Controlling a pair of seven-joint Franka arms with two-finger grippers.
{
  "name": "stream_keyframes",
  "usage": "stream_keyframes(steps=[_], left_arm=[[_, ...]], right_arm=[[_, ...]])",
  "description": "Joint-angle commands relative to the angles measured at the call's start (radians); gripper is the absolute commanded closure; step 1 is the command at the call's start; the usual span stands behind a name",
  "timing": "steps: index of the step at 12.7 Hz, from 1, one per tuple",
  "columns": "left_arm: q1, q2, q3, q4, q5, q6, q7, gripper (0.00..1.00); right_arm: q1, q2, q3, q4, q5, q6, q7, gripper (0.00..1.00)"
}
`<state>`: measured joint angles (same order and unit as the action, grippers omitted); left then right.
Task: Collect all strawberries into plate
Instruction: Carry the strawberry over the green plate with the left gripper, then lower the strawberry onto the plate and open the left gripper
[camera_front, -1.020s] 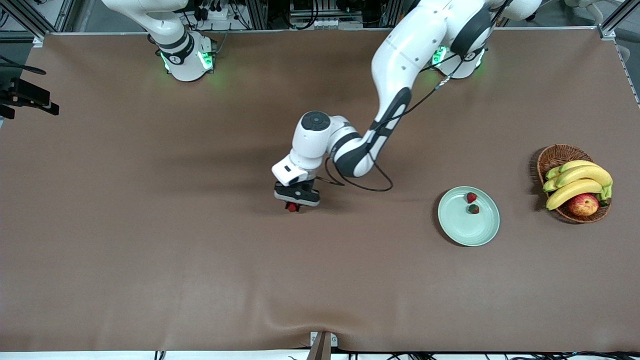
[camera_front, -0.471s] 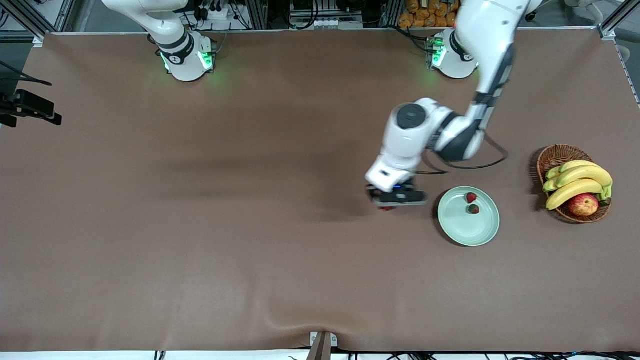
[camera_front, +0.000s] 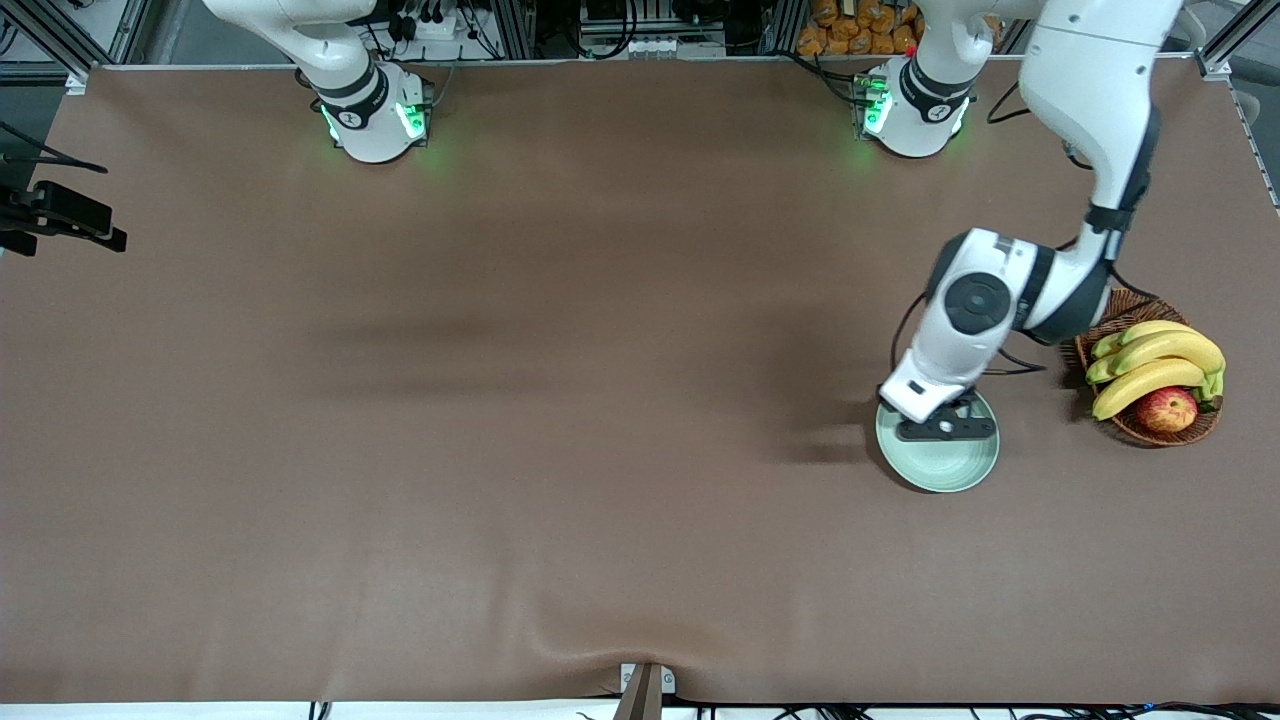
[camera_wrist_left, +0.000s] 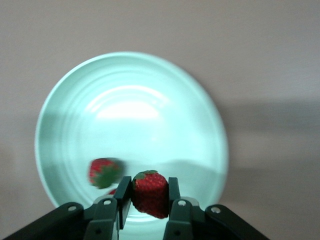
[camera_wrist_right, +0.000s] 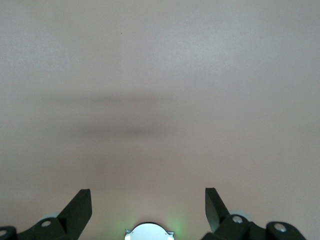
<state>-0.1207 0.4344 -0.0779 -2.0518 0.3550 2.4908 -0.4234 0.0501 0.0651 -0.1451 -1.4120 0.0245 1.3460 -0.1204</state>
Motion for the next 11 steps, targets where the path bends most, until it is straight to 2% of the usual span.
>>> stream_keyframes(steps=[1,2,3,4,6,9,11], left_arm=[[0.029,0.029,-0.013,0.021,0.021,-0.007,0.031,0.54],[0.029,0.021,-0.014,0.033,0.021,-0.01,0.031,0.05],[0.027,0.012,-0.017,0.036,0.019,-0.02,0.032,0.0],[0.026,-0.003,-0.022,0.051,0.018,-0.044,0.031,0.0],[0.026,-0.035,-0.048,0.126,0.009,-0.18,0.032,0.0],[0.026,-0.045,-0.114,0.336,-0.053,-0.477,0.031,0.0],[0.021,-0.048,-0.135,0.454,-0.068,-0.626,0.031,0.0]], right_arm=[[0.013,0.01,-0.007,-0.009,-0.009,0.024,0.019,0.0],[0.013,0.013,-0.007,-0.01,-0.012,0.034,0.019,0.0],[0.014,0.018,-0.007,-0.009,-0.02,0.038,0.019,0.0],[0.014,0.019,-0.007,-0.01,-0.02,0.036,0.019,0.0],[0.013,0.018,-0.007,-0.005,-0.02,0.033,0.019,0.0],[0.019,0.019,-0.005,-0.004,-0.018,0.036,0.019,0.0],[0.016,0.018,-0.005,-0.001,-0.021,0.036,0.018,0.0]])
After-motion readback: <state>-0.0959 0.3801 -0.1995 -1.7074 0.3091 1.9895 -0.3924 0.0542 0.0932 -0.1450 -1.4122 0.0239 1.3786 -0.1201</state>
